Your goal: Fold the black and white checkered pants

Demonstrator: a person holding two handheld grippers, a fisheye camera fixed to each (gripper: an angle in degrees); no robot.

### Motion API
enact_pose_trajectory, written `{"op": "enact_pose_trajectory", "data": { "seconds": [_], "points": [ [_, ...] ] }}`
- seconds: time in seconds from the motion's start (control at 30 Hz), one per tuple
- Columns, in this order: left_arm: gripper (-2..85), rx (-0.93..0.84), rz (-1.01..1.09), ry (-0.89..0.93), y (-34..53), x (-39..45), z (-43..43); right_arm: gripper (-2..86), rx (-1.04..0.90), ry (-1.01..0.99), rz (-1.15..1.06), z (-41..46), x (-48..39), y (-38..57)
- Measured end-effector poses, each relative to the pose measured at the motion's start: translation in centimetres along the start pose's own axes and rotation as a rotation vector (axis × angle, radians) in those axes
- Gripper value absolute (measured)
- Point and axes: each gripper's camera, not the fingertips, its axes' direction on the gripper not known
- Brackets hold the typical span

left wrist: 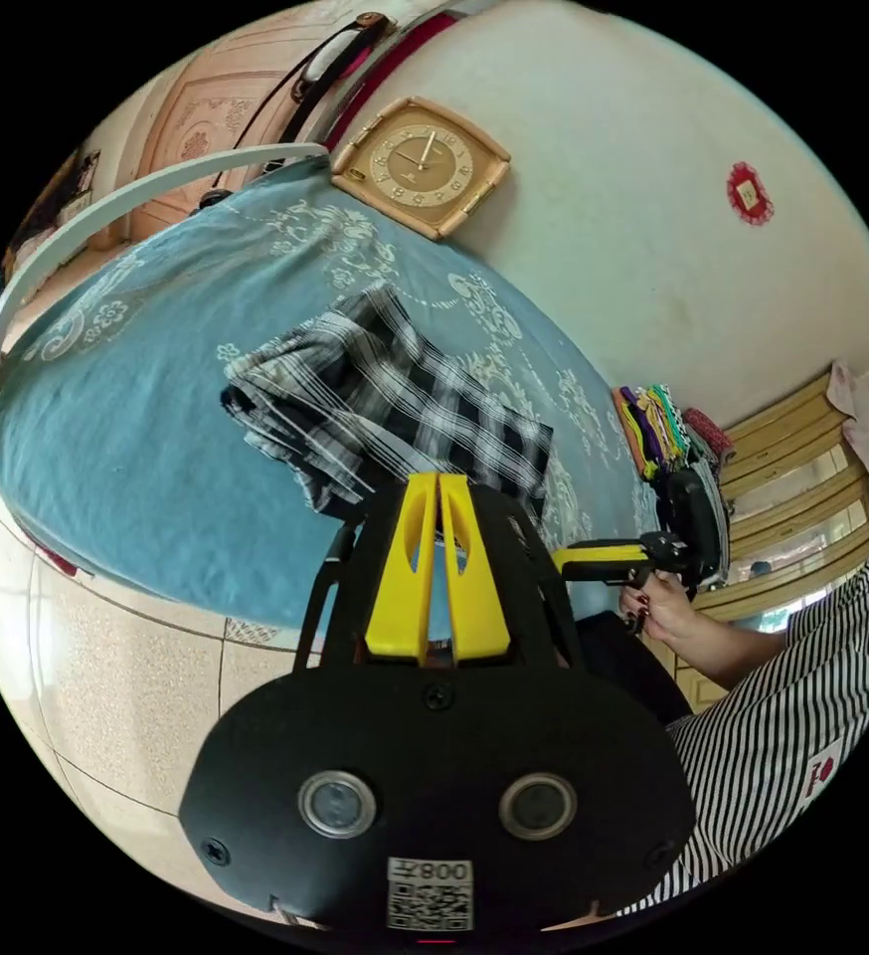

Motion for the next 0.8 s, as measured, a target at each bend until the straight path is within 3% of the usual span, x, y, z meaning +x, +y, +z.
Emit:
{"op": "enact_pose_trajectory", "data": {
  "seconds": [0.17, 0.33, 0.43, 0.67, 0.8],
  "points": [
    [0.4, -0.173, 0.186, 0.031, 0.8, 5.5, 4.8, 0.1, -0.014, -0.015, -0.002, 1.5, 0.1, 1.2],
    [0.2, -0.42, 0.335, -0.168, 1.2, 9.0, 9.7, 0.1, -0.08, 0.0, -0.056, 2.7, -0.2, 2.4],
    [0.2, -0.406, 0.328, -0.123, 1.7, 10.0, 10.0, 0.0, -0.1, -0.012, -0.06, 3.2, 0.1, 3.2],
    [0.5, -0.356, 0.289, -0.106, 2.5, 11.9, 11.0, 0.1, 0.102, -0.021, 0.048, 0.7, 3.3, 3.7],
    [1.4, -0.363, 0.277, -0.127, 2.7, 13.0, 12.4, 0.1, 0.027, -0.056, 0.05, 2.3, 4.9, 3.5]
  ]
}}
